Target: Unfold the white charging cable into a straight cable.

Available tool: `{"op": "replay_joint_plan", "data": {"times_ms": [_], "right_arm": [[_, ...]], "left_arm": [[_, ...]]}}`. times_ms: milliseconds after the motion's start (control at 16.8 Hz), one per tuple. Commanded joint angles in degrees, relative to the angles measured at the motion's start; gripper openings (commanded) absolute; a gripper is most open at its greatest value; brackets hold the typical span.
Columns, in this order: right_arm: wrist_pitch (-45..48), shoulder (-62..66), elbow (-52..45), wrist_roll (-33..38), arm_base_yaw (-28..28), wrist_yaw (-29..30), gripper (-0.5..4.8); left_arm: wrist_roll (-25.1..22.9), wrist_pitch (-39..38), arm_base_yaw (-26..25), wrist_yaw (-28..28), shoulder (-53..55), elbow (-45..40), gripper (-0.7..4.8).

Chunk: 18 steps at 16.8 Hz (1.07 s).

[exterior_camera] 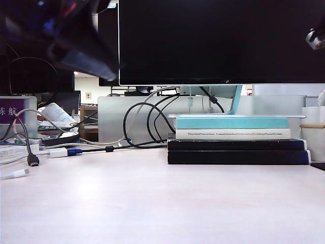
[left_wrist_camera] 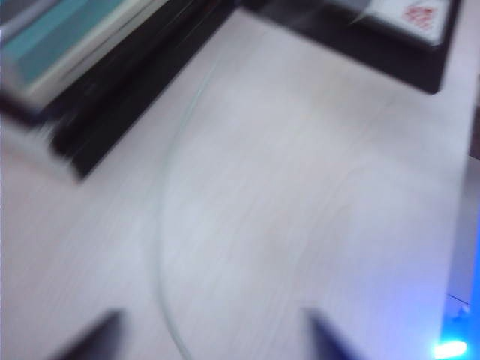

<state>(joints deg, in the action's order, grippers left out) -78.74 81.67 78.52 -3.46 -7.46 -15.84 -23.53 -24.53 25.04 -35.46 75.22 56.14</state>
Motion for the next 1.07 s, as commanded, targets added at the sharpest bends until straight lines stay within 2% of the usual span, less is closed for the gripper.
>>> {"op": "replay_joint_plan", "data": {"times_ms": [60,238,358,596,715,834,954,1073], "right_arm": [[0.39,-0.26,0.07,-1.05,0.13,-0.77,3.42],[1.11,-0.26,0.07,-1.01,0.61,0.55,3.42],[3.26,-0.26,0.07,-0.85,0.61,6.03,3.42],[9.27,-0.42,0.07,0.33,0.57,24.30,3.40],[12.15,-1.18,0.07,0.50,0.57,31.36,3.33],[16.22,-3.72,0.07,1.86,0.55,33.14,3.21],[21.99,-9.18,0.07,2.27,0.52,33.09,2.73],[27.82,-15.91,0.07,2.38,0.55,31.52,2.73]], "left_arm": [[0.26,2.45,2.40,-0.55,-0.11,0.04,4.79],[3.78,4.61,3.19,0.96,-0.31,0.13,4.79],[5.62,6.99,3.19,5.53,-2.10,0.20,4.79],[5.97,9.29,3.19,20.35,-10.95,0.20,4.79],[6.03,9.18,2.54,23.65,-16.94,0.20,4.79],[6.36,9.05,1.81,26.67,-22.49,0.17,4.79],[6.40,7.58,1.38,30.42,-27.58,0.17,4.79],[6.38,5.49,-0.09,32.68,-31.45,0.17,4.79]]}}
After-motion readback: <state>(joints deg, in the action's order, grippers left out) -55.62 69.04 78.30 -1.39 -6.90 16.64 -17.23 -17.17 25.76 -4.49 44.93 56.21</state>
